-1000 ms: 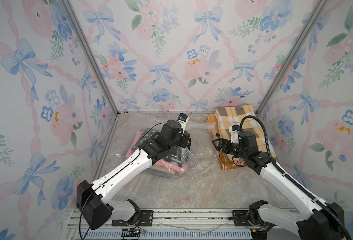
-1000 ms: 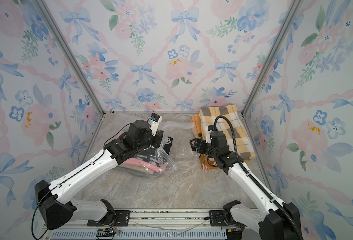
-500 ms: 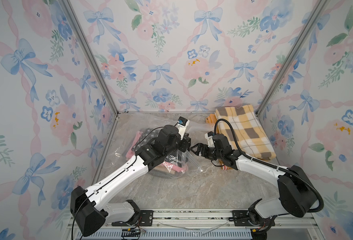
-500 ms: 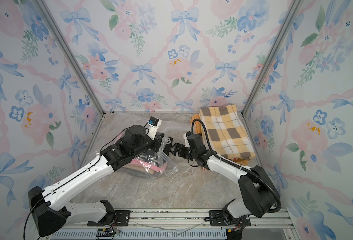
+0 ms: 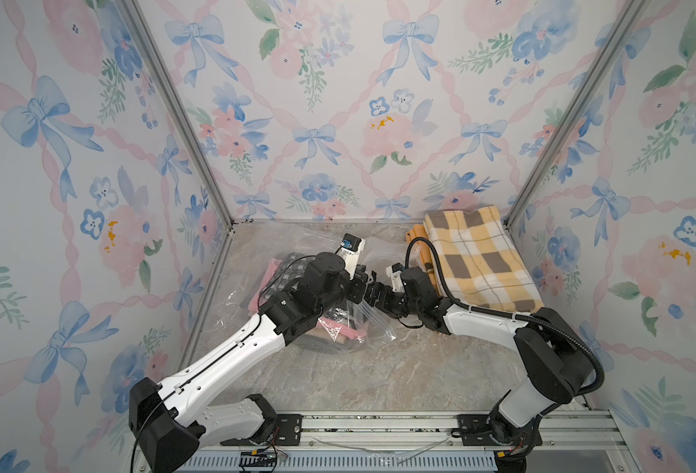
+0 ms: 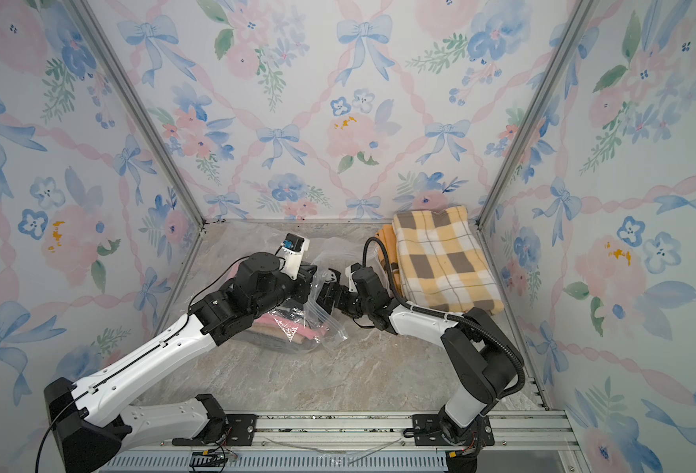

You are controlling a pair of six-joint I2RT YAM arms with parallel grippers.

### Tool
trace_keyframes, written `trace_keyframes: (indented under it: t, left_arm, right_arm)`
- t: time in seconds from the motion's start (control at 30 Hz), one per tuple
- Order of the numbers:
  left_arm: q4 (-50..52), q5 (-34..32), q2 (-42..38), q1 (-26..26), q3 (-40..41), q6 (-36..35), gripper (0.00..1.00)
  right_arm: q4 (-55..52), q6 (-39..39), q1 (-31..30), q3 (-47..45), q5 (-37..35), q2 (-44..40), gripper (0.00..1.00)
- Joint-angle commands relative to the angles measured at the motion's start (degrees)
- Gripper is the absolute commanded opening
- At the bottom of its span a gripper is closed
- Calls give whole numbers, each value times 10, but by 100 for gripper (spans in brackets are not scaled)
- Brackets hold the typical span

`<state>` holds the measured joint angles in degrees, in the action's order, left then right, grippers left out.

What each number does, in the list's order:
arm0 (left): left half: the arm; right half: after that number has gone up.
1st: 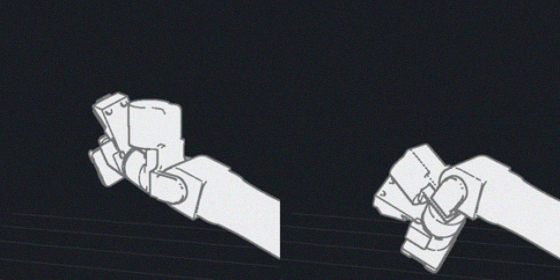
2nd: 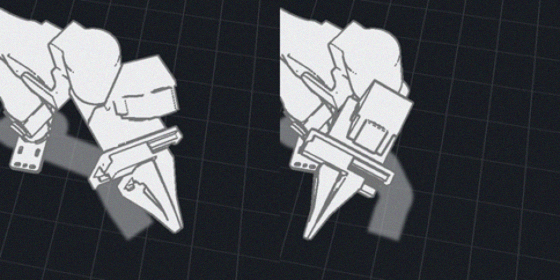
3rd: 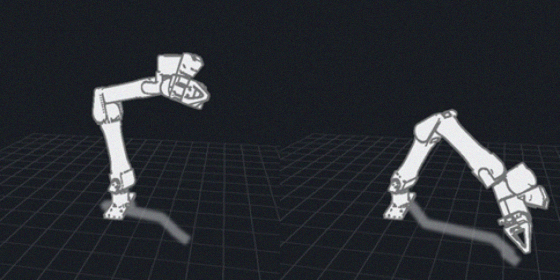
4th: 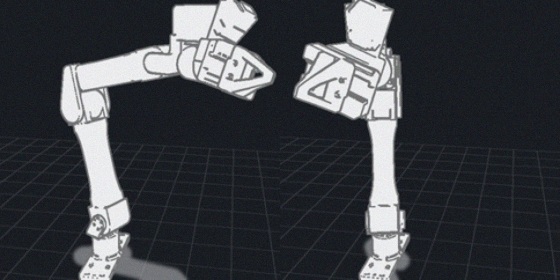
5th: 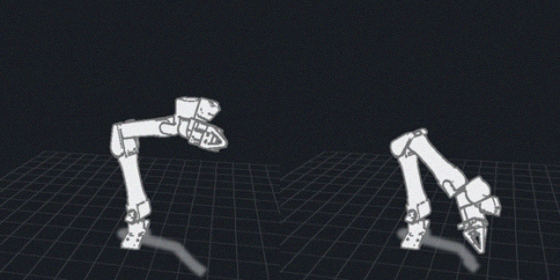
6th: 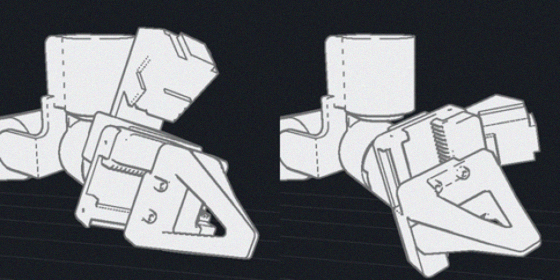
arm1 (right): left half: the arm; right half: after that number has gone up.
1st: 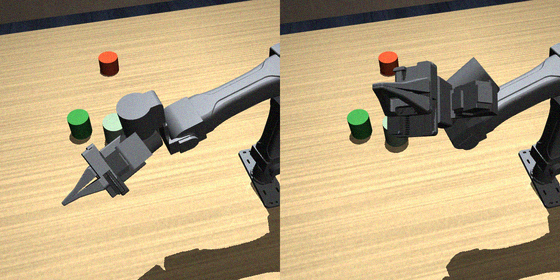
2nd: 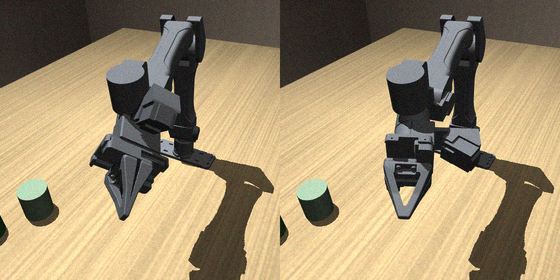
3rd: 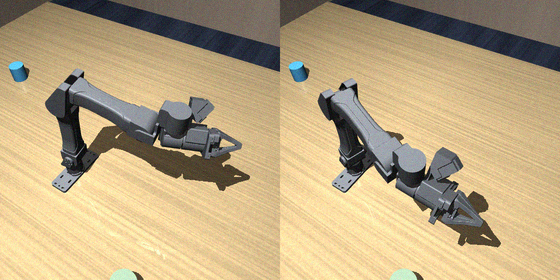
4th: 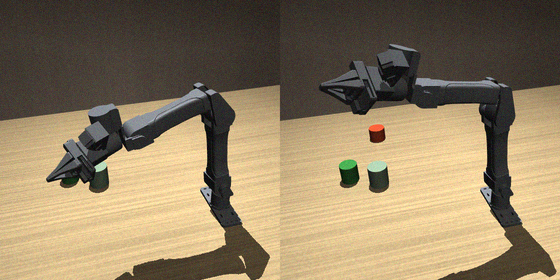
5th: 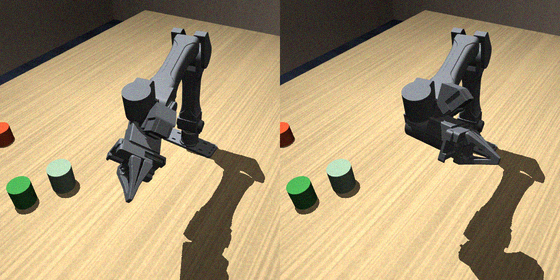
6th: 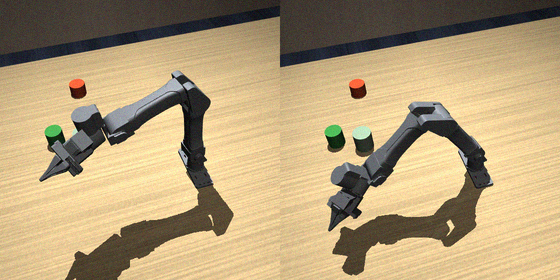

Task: Take the blanket out of the vacuum bag
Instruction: Take out the blanket from the vacuum bag.

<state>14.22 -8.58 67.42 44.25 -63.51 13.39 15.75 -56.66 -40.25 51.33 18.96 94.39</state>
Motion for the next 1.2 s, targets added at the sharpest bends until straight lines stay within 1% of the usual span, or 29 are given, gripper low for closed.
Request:
trace_keyframes:
  t: [0.0, 0.47, 0.63, 0.77, 0.83, 1.03, 1.17]
  left_arm:
    - [-15, -6, -15, 3, 6, 7, 0]
    - [-16, -13, -20, 2, 14, 2, 0]
    - [-32, 26, -32, 2, 16, -10, 0]
    - [-39, 59, -32, 3, 13, -15, 0]
    - [-39, 59, -31, 2, 14, -17, 0]
    - [-41, 51, -34, 2, 19, -17, 0]
    - [-43, 48, -35, 2, 23, -17, 0]
  right_arm:
    - [11, -13, -13, 21, 7, 22, 97]
    - [34, -24, -17, 25, 1, 49, 97]
    - [38, -30, -17, 45, 4, 75, 96]
    - [49, -34, -16, 59, 12, 89, 92]
    - [46, -31, -16, 67, 16, 89, 91]
    - [13, -13, -17, 82, 18, 63, 83]
    - [-12, 5, -16, 100, 17, 63, 83]
